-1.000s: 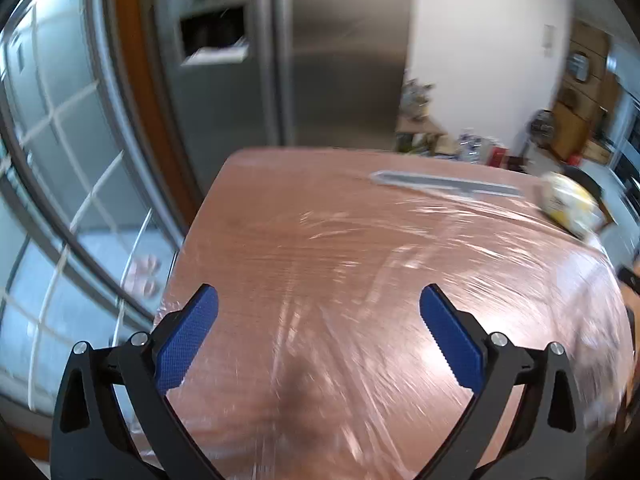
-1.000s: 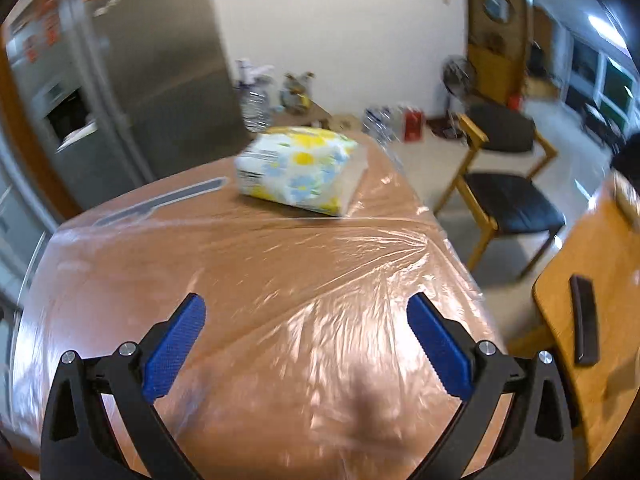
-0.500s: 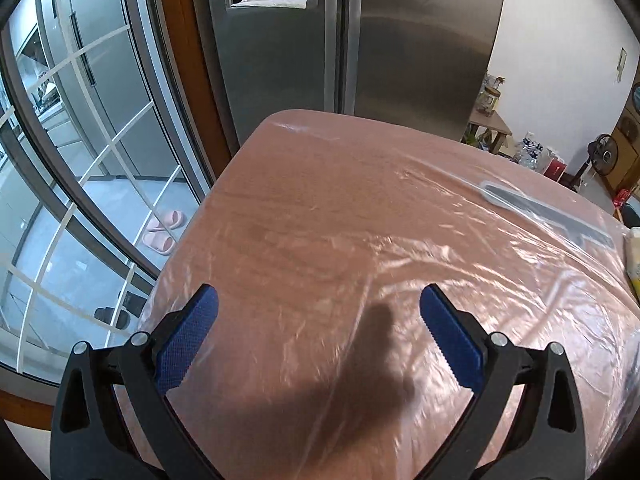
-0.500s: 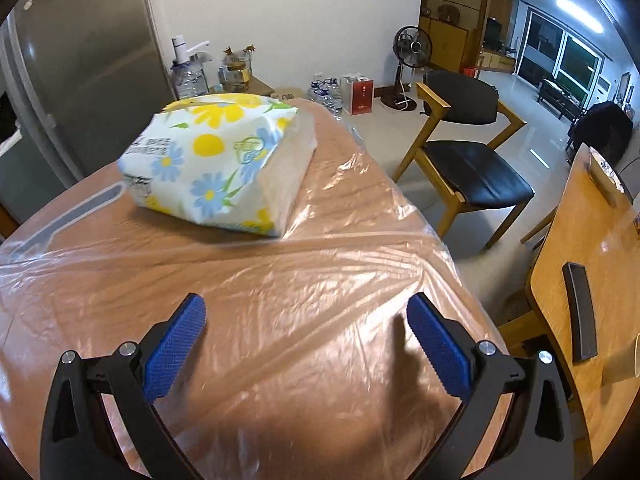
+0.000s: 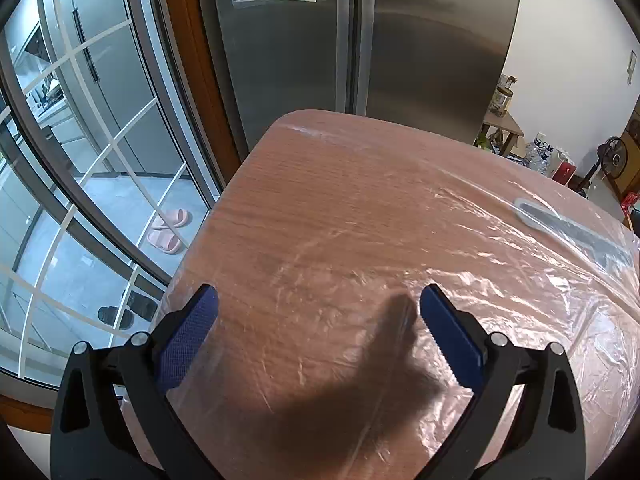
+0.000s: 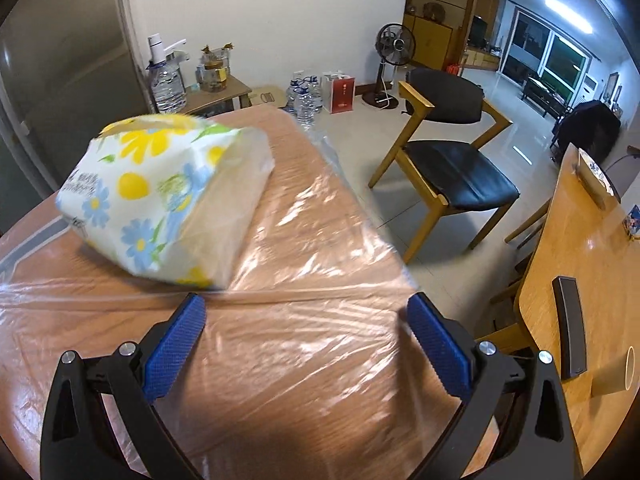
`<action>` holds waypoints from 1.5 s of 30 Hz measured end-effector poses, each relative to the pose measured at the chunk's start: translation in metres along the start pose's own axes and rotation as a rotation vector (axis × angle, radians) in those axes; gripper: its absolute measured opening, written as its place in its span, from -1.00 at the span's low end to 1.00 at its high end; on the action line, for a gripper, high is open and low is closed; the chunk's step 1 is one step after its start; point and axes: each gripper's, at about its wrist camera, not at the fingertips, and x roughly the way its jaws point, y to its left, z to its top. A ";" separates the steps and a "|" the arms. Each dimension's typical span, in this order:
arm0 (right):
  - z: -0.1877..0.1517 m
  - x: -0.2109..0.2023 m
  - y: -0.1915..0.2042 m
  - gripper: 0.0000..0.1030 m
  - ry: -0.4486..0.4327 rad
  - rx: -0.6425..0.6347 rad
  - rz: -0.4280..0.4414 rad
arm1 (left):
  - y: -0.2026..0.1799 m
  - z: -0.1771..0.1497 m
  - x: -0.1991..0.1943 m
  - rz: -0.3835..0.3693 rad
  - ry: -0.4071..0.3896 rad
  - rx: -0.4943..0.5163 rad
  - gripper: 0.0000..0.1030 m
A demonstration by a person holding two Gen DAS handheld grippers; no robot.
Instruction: Collect trash
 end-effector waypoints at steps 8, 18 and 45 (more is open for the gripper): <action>0.008 0.008 -0.007 0.92 -0.005 0.006 0.009 | 0.009 0.004 0.008 -0.002 0.002 0.000 0.96; 0.008 0.015 -0.018 0.93 0.005 0.058 0.060 | 0.009 0.004 0.009 -0.021 -0.016 -0.002 0.97; -0.002 0.004 0.034 0.93 -0.017 -0.135 0.107 | 0.010 0.003 0.010 -0.025 -0.015 -0.002 0.97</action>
